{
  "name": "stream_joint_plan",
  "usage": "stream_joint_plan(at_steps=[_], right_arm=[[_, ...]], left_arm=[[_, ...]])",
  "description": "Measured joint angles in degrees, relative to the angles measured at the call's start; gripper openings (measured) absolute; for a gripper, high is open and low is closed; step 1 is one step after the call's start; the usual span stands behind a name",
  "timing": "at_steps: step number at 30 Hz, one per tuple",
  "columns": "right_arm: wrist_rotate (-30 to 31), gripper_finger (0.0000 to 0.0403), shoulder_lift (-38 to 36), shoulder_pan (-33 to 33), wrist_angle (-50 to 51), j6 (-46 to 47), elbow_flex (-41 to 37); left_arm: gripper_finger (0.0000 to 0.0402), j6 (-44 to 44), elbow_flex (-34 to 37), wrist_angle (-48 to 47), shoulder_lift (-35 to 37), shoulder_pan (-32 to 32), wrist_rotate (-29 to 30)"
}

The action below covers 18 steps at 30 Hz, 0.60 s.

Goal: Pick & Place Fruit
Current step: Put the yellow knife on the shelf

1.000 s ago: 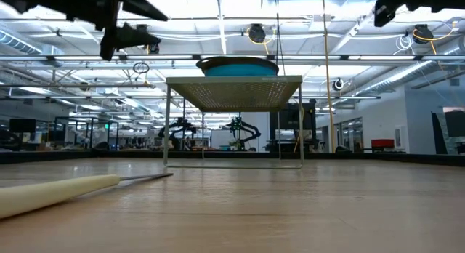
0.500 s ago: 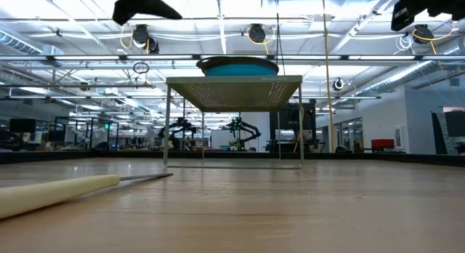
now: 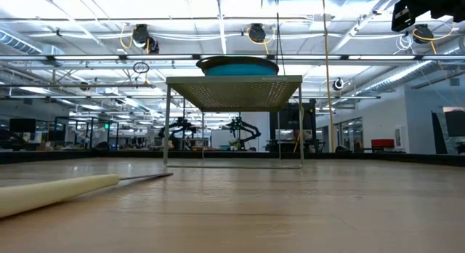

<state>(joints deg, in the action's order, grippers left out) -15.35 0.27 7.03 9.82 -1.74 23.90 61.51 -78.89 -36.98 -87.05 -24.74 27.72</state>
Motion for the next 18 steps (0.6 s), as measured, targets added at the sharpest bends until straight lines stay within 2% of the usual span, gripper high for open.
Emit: stream_joint_plan(at_steps=[12,18], right_arm=[[-0.2,0.0,0.0,0.0,0.6,-1.5,-0.1],[-3.1,0.0,0.0,0.0,-2.1,-0.4,-4.2]], left_arm=[[0.0241,21.3,-1.2,-0.2,-11.7,-2.4,-13.0],[0.0241,28.5,-1.2,-0.1,-15.9,-2.4,-19.3]])
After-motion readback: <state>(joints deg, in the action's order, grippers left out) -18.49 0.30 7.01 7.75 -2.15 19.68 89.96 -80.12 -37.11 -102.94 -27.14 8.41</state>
